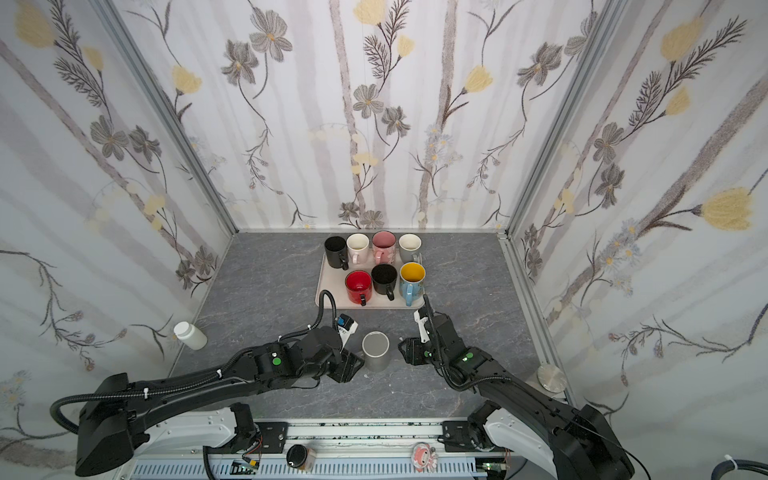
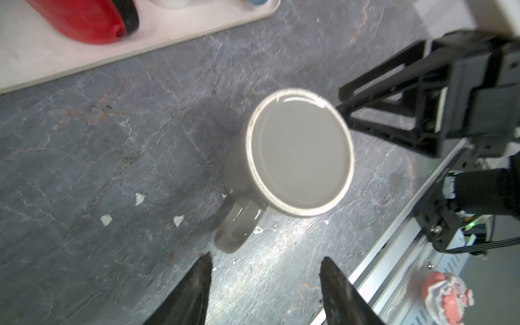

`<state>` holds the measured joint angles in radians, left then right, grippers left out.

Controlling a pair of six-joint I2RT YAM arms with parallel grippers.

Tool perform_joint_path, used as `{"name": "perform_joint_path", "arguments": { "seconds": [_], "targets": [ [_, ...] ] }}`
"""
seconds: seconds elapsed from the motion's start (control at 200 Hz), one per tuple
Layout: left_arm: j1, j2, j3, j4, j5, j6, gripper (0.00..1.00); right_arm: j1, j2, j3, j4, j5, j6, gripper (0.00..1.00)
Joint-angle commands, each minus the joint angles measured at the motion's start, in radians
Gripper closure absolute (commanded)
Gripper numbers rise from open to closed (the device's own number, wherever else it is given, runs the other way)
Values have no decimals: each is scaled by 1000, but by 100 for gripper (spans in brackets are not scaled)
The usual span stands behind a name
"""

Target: Turn the mug right side up

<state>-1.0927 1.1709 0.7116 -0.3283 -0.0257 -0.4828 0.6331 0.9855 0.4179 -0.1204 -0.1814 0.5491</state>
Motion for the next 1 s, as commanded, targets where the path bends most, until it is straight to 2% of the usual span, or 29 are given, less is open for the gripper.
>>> {"name": "perform_joint_path", "arguments": {
  "seconds": [0.0,0.135,0.31,0.689,0.764,0.834,0.874,0.999],
  "targets": [
    [-5,38,18,-75,-65,0,41,-6,-9,-11,51,-24,6,41],
    [-4,84,42,-56,-96,39,43,-11,-11,-27,69,-40,7,41],
    [-6,144,56,19,-129,103,50,-19,-29,-34,76,-50,6,41],
    [-26,239,100,83,-70,160,72,-57,-50,-62,79,-68,0,41],
    [-37,246,107,84,-82,165,72,-62,-52,-66,80,-75,0,41],
    [-44,260,119,78,-104,171,63,-71,-49,-67,84,-81,-2,41],
    [-45,268,122,77,-115,176,61,-72,-49,-66,85,-85,-3,41],
    [-45,290,120,94,-142,195,63,-79,-54,-66,87,-93,-2,41]
  ]
}}
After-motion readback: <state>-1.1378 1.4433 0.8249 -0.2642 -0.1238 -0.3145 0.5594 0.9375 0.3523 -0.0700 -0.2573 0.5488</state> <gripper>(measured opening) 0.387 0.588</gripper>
